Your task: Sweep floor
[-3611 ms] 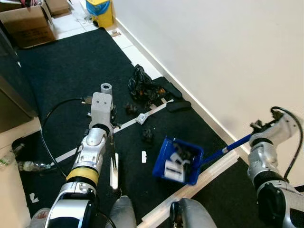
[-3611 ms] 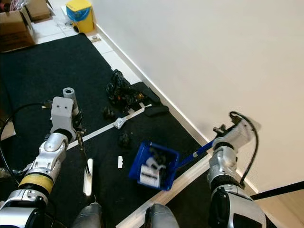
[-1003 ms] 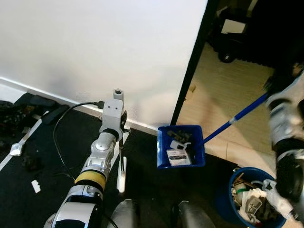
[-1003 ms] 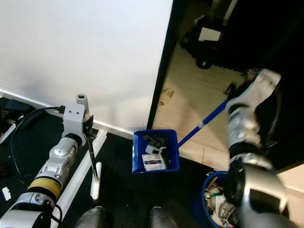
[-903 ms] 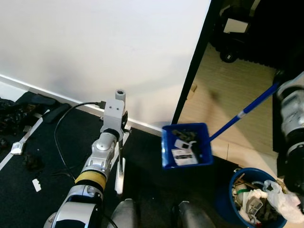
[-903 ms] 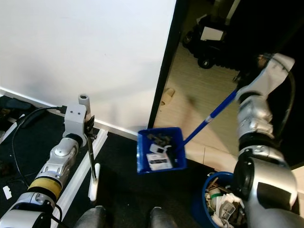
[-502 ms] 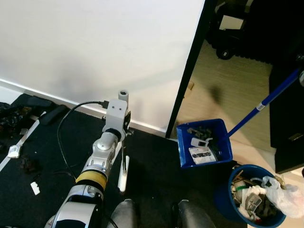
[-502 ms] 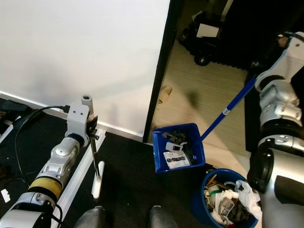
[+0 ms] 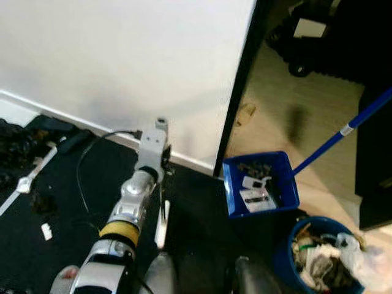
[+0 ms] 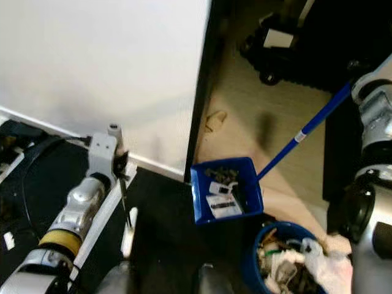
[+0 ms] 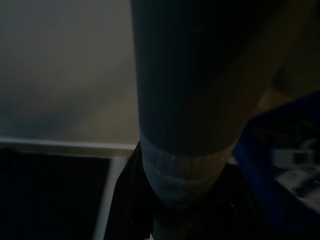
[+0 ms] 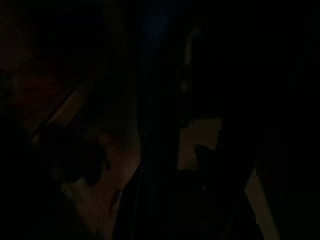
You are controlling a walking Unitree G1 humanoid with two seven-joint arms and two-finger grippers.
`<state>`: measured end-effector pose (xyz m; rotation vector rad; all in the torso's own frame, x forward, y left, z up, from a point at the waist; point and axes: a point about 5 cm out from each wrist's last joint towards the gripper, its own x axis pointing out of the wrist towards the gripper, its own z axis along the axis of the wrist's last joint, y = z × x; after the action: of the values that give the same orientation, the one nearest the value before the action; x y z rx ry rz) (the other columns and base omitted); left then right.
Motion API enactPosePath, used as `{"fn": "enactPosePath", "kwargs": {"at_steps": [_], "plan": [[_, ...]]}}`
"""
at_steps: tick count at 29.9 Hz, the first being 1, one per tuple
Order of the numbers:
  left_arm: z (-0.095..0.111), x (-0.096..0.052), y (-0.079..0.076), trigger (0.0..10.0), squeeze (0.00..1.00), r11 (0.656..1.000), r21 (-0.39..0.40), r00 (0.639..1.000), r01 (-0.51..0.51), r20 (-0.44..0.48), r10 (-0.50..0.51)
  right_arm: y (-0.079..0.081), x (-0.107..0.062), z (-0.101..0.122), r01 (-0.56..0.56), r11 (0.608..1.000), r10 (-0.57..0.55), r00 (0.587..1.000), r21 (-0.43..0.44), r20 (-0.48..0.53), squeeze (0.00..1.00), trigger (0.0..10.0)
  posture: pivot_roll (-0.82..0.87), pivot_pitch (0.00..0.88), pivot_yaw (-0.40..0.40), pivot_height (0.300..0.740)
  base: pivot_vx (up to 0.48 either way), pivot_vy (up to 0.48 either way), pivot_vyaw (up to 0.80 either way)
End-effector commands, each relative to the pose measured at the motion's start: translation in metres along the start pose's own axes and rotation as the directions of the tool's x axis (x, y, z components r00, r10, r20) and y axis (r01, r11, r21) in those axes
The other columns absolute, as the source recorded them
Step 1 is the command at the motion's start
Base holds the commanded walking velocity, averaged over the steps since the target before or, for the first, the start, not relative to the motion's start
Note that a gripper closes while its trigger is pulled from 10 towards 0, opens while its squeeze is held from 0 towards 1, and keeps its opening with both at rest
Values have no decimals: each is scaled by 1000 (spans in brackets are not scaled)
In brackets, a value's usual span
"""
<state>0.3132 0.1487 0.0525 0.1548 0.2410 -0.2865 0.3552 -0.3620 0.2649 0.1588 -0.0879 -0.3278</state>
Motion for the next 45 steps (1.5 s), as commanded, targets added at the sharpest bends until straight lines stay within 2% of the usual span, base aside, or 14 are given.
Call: {"fn": "enactPosePath", "kwargs": {"at_steps": [1,9,10,19,40,45], "plan": [[9,1,3,10000,0,1000,9,999,-1,34,0,2,0,22,-7,1000,7,998,3,67,0,10000,20,19,-55,740,0,-480,0],[8,0,2,10000,0,1000,7,1000,4,31,-4,3,-1,34,-18,1000,17,997,20,77,0,10000,16,23,-58,740,0,-480,0],[6,-1,3,10000,0,1000,-29,1000,-1,26,2,3,-1,36,-19,1000,17,997,22,79,0,10000,16,24,-59,740,0,0,0],[3,-2,4,10000,0,999,-53,1000,-9,14,10,3,-2,30,-12,1000,11,998,20,54,0,10000,15,21,-62,740,0,0,0],[3,-2,1,10000,0,998,-60,1000,6,0,-6,-3,-5,29,18,1000,-18,999,4,46,0,10000,13,17,-56,740,-437,0,0],[2,-1,3,10000,0,998,-59,1000,-3,-19,2,-5,-6,32,31,1000,-30,998,-3,56,0,10000,13,21,-55,740,0,0,0]]}}
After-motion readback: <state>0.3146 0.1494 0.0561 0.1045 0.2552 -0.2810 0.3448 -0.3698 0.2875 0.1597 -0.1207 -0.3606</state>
